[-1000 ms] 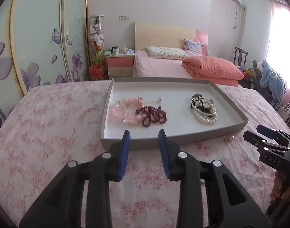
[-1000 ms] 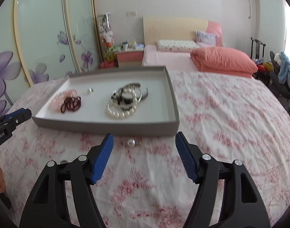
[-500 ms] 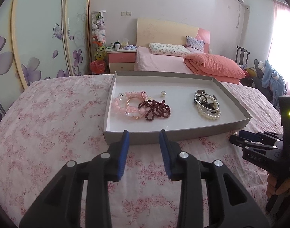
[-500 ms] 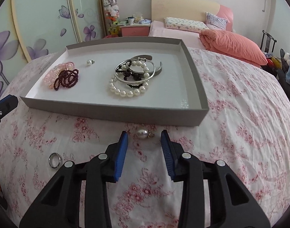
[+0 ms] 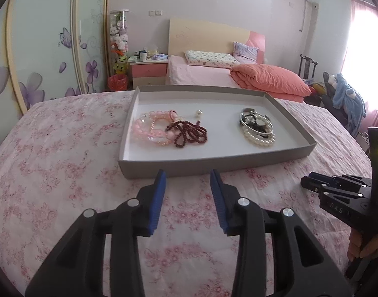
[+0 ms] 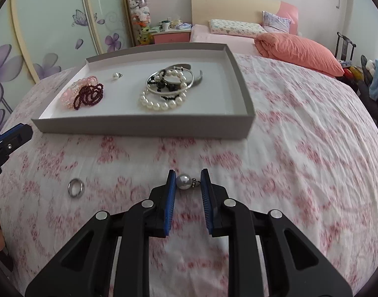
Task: Organize jewelry
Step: 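Grasp the pearl earring with the right tool while the left tool grasps the silver ring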
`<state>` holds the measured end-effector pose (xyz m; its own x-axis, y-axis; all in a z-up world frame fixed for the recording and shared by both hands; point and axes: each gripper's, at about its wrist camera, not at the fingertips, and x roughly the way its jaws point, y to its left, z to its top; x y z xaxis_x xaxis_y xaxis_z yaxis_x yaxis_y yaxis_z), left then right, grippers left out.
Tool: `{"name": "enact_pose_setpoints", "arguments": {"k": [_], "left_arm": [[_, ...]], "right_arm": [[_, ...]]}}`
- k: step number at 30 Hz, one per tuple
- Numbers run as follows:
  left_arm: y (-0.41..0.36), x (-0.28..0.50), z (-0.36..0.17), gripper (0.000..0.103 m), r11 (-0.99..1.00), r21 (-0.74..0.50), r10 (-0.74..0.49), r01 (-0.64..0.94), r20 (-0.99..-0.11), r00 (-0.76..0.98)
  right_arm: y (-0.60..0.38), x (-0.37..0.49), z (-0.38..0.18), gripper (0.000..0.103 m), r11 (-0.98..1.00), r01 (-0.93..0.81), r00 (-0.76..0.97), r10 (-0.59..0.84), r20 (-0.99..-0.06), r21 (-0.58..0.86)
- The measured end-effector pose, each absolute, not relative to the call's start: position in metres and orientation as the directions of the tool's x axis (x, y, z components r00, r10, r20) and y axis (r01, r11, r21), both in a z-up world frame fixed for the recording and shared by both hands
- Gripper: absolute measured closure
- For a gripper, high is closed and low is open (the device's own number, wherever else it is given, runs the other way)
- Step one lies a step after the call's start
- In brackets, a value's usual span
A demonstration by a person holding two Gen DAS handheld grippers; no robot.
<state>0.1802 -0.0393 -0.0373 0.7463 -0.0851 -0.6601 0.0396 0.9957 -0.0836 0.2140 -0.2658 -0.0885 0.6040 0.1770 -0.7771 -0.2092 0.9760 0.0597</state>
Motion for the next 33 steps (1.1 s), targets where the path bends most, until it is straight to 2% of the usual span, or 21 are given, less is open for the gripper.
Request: {"name": "enact_pose_setpoints", "arguments": {"k": [12, 22, 33], "left_arm": [[-0.085, 0.169, -0.053, 0.049, 0.977, -0.095, -0.2, 0.19, -0.708, 0.678], [-0.111, 0.182, -0.076, 0.048, 0.975, -0.044, -0.17, 0.216, -0.773, 0.611], [-0.114, 0.188, -0.079, 0.077, 0.984, 0.006, -0.106, 0.179, -0.782, 0.614]], "right_arm": [[-0.283, 0.174, -0.089, 0.081, 0.981, -0.173, 0.611, 0.179, -0.771, 0.091], [-0.282, 0.165, -0.09, 0.081, 0.978, -0.186, 0.608, 0.192, -0.771, 0.097], [-0.281, 0.161, -0.091, 0.081, 0.977, -0.188, 0.607, 0.195, -0.77, 0.099]]}}
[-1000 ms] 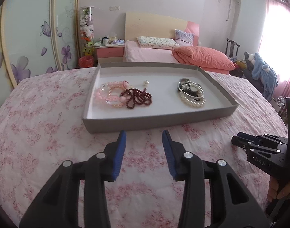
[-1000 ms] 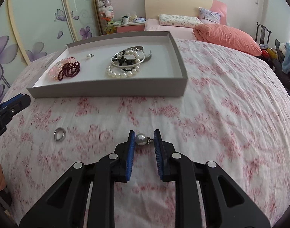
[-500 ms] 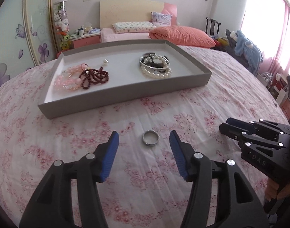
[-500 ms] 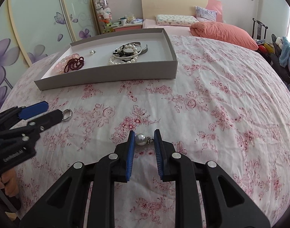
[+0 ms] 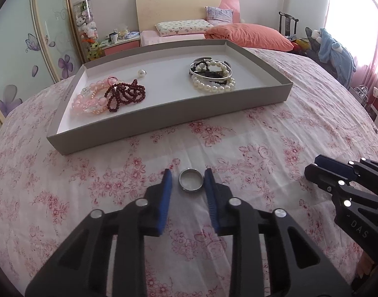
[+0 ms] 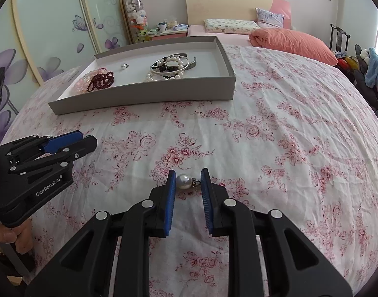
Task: Organize jewelry
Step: 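Grasp the pearl earring with the right tool while the left tool grasps the silver ring, then carry the pearl earring and silver ring over the grey tray with both tools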
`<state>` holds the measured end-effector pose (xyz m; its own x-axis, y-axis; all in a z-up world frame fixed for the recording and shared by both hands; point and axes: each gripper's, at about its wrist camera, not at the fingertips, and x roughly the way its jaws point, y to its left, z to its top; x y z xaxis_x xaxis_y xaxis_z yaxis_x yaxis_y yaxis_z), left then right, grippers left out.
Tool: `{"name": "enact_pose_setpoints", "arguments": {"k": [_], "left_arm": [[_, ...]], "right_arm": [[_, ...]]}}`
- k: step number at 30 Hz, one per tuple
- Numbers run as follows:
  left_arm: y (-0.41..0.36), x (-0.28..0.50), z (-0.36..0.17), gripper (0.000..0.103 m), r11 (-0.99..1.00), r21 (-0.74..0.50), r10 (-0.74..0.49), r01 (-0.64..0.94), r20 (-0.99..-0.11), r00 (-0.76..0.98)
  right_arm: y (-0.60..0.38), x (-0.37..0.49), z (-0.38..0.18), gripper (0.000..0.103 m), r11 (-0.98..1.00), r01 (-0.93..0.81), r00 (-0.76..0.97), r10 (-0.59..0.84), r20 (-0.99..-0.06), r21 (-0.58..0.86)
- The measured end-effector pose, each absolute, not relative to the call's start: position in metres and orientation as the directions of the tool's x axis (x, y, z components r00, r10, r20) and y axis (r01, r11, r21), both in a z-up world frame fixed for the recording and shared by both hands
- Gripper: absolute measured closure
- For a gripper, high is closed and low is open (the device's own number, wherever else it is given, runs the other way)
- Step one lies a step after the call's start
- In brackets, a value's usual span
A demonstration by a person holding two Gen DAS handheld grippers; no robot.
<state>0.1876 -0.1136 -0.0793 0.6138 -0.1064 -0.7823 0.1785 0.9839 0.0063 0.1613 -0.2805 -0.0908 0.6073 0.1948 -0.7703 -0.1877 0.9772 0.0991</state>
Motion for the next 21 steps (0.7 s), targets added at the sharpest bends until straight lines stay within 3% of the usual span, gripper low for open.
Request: {"name": "enact_pose_setpoints", "arguments": {"k": [5, 9, 21], "left_arm": [[-0.116, 0.187, -0.079, 0.076, 0.984, 0.018, -0.097, 0.178, -0.782, 0.615], [-0.115, 0.188, -0.078, 0.081, 0.984, 0.015, -0.1, 0.178, -0.782, 0.616], [-0.061, 0.179, -0.075, 0.081, 0.999, 0.034, 0.005, 0.036, -0.792, 0.61]], "right_arm": [[-0.276, 0.161, -0.091, 0.081, 0.976, -0.193, 0.607, 0.197, -0.77, 0.098], [-0.275, 0.162, -0.09, 0.081, 0.976, -0.193, 0.606, 0.197, -0.77, 0.098], [-0.259, 0.164, -0.09, 0.081, 0.968, -0.232, 0.595, 0.221, -0.772, 0.098]]}}
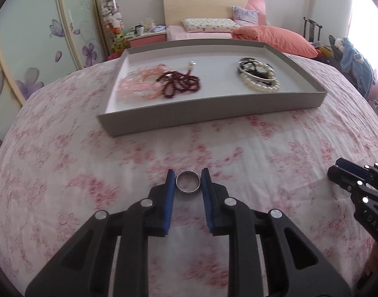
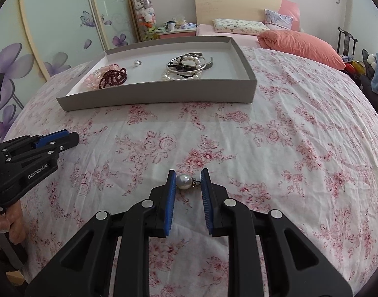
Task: Organize jewelry
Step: 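Carry the pearl earring and silver ring over the grey tray with both tools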
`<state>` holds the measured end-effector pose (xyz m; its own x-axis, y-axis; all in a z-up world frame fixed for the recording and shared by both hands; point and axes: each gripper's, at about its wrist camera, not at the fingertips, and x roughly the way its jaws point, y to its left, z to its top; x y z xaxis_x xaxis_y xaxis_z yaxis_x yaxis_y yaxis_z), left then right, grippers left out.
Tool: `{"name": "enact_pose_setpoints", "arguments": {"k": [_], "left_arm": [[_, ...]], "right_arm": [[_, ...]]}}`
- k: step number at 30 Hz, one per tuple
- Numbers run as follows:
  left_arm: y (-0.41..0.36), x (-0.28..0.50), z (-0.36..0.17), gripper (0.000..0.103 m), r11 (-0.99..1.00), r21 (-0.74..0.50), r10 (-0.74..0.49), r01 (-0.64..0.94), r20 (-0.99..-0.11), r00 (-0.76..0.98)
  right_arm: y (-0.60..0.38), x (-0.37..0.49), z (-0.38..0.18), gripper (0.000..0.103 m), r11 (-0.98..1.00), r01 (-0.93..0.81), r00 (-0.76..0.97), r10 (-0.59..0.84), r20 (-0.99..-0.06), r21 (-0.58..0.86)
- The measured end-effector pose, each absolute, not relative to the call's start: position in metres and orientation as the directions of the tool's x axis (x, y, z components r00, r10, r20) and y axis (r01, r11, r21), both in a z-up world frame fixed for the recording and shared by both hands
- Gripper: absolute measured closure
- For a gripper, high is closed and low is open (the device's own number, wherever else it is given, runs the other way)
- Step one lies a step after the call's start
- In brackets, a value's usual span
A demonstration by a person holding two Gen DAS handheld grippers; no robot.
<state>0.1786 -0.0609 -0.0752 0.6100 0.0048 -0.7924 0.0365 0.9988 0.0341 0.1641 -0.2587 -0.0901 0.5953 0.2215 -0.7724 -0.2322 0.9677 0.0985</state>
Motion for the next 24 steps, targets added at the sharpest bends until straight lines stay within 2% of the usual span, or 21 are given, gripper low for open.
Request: {"name": "enact_pose_setpoints", "arguments": {"k": [11, 18, 24], "left_arm": [[-0.04, 0.161, -0.075, 0.08, 0.999, 0.046, 0.044, -0.014, -0.782, 0.622], [-0.037, 0.159, -0.074, 0.081, 1.0, 0.024, 0.028, -0.014, -0.781, 0.624], [-0.025, 0.149, -0.062, 0.081, 0.999, -0.033, 0.0, -0.037, -0.746, 0.666]], "right_arm": [[-0.239, 0.17, -0.091, 0.081, 0.965, -0.258, 0.608, 0.202, -0.768, 0.05], [-0.241, 0.169, -0.091, 0.082, 0.963, -0.261, 0.607, 0.216, -0.765, 0.065], [-0.246, 0.163, -0.071, 0.082, 0.964, -0.256, 0.683, 0.235, -0.692, 0.075]]}}
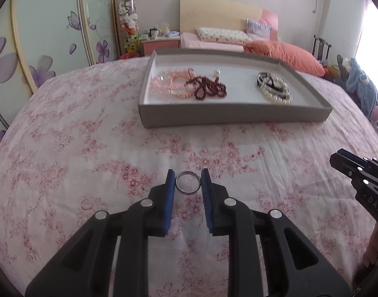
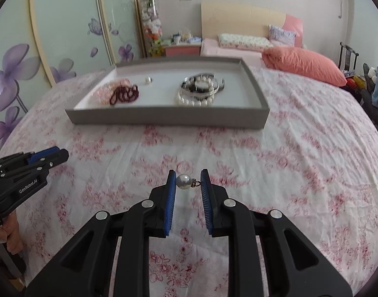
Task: Organize jewelry
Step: 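Carry the pearl earring and silver ring over the grey tray with both tools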
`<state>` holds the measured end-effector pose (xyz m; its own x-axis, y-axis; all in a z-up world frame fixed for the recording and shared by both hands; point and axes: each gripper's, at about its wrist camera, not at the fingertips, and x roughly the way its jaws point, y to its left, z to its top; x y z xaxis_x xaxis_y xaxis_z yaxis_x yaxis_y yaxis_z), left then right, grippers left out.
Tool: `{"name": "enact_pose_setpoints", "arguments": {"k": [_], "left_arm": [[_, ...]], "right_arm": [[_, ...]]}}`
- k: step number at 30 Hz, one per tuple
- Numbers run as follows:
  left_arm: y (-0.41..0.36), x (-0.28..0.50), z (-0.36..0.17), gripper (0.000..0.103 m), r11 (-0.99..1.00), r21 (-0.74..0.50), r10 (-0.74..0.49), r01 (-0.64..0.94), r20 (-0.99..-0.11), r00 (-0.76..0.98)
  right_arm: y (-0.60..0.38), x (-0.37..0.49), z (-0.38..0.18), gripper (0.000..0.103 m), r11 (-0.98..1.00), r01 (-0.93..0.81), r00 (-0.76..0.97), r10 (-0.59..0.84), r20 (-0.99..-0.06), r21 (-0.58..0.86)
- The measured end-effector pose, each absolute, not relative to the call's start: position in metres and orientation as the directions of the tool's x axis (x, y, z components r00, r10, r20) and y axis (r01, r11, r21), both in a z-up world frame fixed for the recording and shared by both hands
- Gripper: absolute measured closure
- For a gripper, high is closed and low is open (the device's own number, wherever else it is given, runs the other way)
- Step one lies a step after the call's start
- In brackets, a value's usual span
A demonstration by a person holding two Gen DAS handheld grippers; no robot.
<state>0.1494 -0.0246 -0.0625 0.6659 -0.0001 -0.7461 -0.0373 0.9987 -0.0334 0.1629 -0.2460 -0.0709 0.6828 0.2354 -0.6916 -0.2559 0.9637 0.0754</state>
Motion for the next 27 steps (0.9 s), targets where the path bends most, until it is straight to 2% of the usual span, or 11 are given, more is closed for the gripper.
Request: {"name": "enact_pose_setpoints", "arguments": {"k": [11, 15, 27], "left_arm": [[-0.025, 0.134, -0.003, 0.081, 0.997, -0.007, 0.066, -0.083, -0.543, 0.837], [-0.031, 0.135, 0.009, 0.081, 0.996, 0.015, 0.082, -0.086, -0.498, 0.863], [-0.043, 0.151, 0.024, 0.081, 0.997, 0.031, 0.072, -0.065, -0.438, 0.896]], "right_arm": [[-0.243, 0.145, -0.016, 0.082, 0.968, -0.251, 0.88, 0.236, -0.413, 0.019], [-0.238, 0.144, -0.002, 0.082, 0.969, -0.247, 0.918, 0.23, -0.324, -0.011], [-0.229, 0.159, 0.009, 0.082, 0.968, -0.249, 0.941, 0.233, -0.244, -0.035]]}}
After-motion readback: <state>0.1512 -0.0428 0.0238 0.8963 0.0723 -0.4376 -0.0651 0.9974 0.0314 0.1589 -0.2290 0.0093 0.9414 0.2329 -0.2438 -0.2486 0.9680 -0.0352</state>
